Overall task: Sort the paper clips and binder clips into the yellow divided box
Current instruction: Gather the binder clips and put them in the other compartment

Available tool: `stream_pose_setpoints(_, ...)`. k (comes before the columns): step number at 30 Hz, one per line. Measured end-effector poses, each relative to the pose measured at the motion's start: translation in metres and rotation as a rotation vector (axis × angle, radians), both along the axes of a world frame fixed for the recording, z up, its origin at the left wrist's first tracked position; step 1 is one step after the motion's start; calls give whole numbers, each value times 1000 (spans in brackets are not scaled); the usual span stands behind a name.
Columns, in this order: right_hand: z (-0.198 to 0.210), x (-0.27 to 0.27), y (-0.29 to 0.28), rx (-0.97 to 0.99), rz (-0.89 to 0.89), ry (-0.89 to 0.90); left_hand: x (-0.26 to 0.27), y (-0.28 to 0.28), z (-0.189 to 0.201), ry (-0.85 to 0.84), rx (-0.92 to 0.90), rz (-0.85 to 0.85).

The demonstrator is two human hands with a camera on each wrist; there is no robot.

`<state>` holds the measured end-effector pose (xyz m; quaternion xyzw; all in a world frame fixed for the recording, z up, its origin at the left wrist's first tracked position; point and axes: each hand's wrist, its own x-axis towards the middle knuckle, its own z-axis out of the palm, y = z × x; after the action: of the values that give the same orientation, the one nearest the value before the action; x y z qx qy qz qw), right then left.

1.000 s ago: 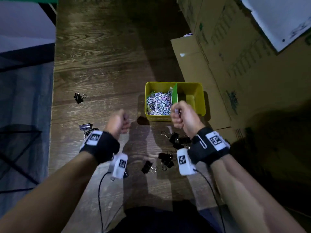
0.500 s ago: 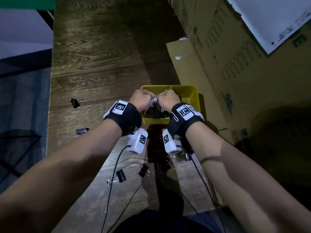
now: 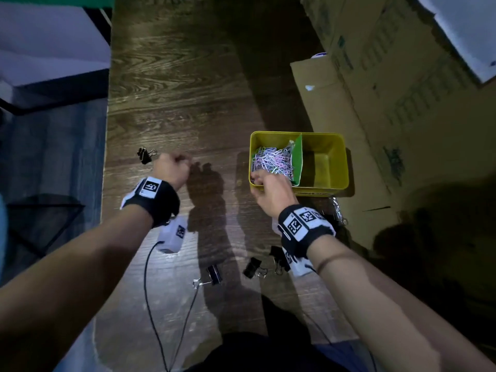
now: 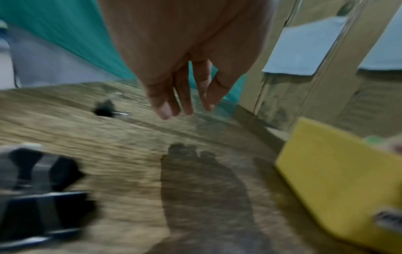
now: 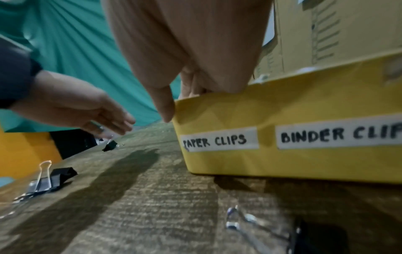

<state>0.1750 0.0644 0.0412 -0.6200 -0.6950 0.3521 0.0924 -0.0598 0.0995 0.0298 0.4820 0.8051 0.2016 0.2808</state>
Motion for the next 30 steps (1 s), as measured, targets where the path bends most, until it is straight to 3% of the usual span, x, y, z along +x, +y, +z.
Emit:
stream_pose_setpoints(4,-8,-9,2,9,17,25,-59,-3,-24,328,-146,-126)
stream_pose_setpoints(8,-12,-16,10,8,48,2,-95,13,-34,419,-212,-188)
stream_pose_setpoints(15,-14,-22,22,26,85,-52,-114,32,-37,247,-228,-376)
stream_pose_setpoints(20,-11,-25,30,24,127,-73,-100,-25,-60,132,-25,-401)
stream_pose_setpoints(23,-6,-18,23,9,135,33,-79,-63,-74,129,59,-388)
stream_pose_setpoints(27,-1,8,-7,296,62,293,-30,-103,-78,113,51,-356)
stream_pose_setpoints(30,0,42,-36,447,2,328,15,-124,-78,118,32,-464)
